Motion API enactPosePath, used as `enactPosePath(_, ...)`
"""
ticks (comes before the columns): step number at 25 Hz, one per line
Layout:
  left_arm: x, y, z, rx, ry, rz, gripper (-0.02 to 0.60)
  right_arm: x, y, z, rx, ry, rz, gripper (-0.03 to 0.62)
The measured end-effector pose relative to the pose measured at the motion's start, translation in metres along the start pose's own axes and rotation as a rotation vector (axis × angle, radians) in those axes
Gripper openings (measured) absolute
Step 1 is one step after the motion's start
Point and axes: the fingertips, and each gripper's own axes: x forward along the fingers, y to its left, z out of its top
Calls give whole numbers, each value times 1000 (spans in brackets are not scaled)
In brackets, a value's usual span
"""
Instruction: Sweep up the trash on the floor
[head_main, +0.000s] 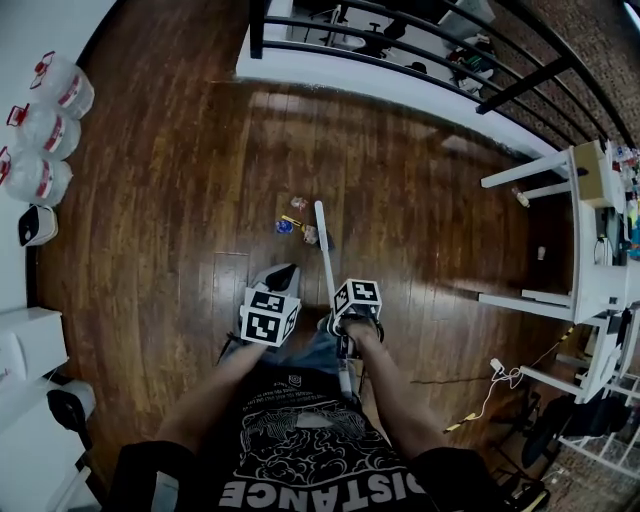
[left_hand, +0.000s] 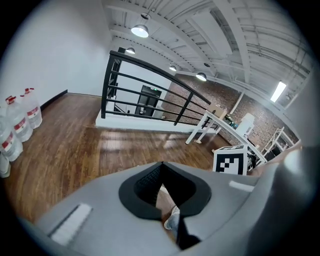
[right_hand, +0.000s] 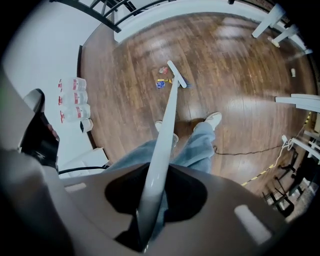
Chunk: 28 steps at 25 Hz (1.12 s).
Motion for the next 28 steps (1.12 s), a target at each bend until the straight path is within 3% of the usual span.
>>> enactPosePath(8, -1, 12, 4, -44, -21, 11, 6, -13, 6, 2, -16, -24, 29, 57)
enactPosePath(11, 1, 16, 5, -72, -28, 17, 6, -30, -11, 2, -54, -36, -17, 49)
enactPosePath(15, 3, 17, 8, -86, -40, 22, 6, -55, -24, 24, -186, -68, -167, 48)
enactPosePath(21, -7, 28, 3, -112, -39, 54, 6, -79, -28, 95, -364, -101, -392, 48)
enactPosePath(25, -17, 44, -1, -126, -41, 104, 6, -86, -35, 139, -444, -62, -557, 46)
enactPosePath(28, -28, 61, -5, -143, -45, 151, 6, -85, -35, 162, -597, -23, -736, 46)
